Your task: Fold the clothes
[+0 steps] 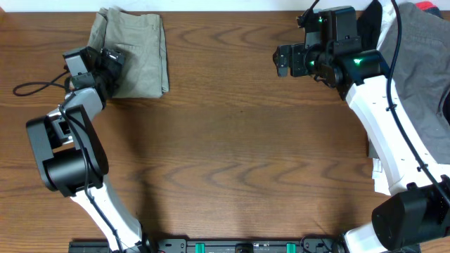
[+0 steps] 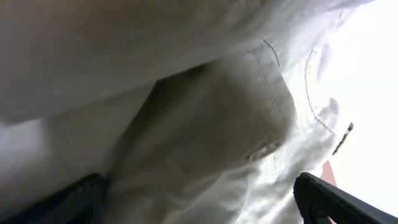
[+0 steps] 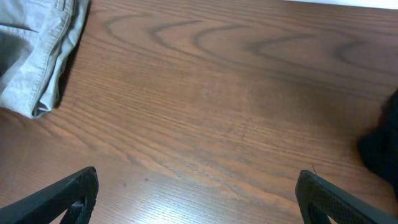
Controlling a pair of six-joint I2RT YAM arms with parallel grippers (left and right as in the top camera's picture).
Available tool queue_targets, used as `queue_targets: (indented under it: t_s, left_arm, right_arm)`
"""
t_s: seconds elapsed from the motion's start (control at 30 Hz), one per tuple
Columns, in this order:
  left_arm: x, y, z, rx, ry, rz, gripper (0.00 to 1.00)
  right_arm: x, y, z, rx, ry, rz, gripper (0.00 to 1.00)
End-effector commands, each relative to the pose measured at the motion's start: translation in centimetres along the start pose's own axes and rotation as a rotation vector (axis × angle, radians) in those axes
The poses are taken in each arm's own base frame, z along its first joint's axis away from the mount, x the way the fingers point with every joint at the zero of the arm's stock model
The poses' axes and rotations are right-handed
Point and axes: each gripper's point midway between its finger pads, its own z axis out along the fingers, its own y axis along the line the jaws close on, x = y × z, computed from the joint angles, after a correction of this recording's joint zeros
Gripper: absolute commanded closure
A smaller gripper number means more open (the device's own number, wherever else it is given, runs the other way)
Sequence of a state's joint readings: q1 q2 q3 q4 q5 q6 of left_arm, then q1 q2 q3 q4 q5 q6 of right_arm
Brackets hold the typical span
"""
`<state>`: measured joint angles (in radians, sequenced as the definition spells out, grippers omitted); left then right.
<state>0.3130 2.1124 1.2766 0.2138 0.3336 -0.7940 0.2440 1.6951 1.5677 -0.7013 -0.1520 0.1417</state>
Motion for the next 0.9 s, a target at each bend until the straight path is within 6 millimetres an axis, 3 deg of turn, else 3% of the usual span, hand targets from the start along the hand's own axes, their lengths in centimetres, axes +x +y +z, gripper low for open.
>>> queue_targets:
  t_s: [0.0, 0.23, 0.43, 0.53, 0.67, 0.77, 0.87]
  left_arm:
    - [-1.6, -1.8, -1.6, 0.036, -0.06, 0.174, 0.02]
    - [-3.4, -4.6, -2.5, 0.095, -0.167, 0.655, 0.02]
    - [-2.8, -7.0, -4.8, 0.139, -0.152, 0.844, 0.02]
    - [-2.7, -9.8, -7.5, 0.158, -0.182, 0.95, 0.02]
    - [-2.8, -13.2, -13.0, 0.095, -0.25, 1.084, 0.02]
    - [-2.2, -14.8, -17.1, 0.059, -0.274, 1.139, 0.02]
    - [-1.6, -16.4, -20.8, 0.084, -0.299, 1.145, 0.02]
  right_arm:
    - [0.2, 0.3, 0.4, -0.001, 0.003, -0.002, 0.01]
    - [-0.5, 0.4, 0.4, 0.0, -0.027, -0.021, 0.01]
    - [-1.1, -0.7, 0.3, 0.064, -0.053, -0.036, 0.01]
    - [-3.0, -1.9, 0.0, 0.139, -0.127, -0.081, 0.01]
    - [-7.6, -3.8, -1.5, 0.297, -0.313, -0.179, 0.01]
    - [-10.5, -3.1, -3.4, 0.317, -0.431, -0.28, 0.01]
    - [-12.2, -1.4, -5.9, 0.281, -0.522, -0.294, 0.01]
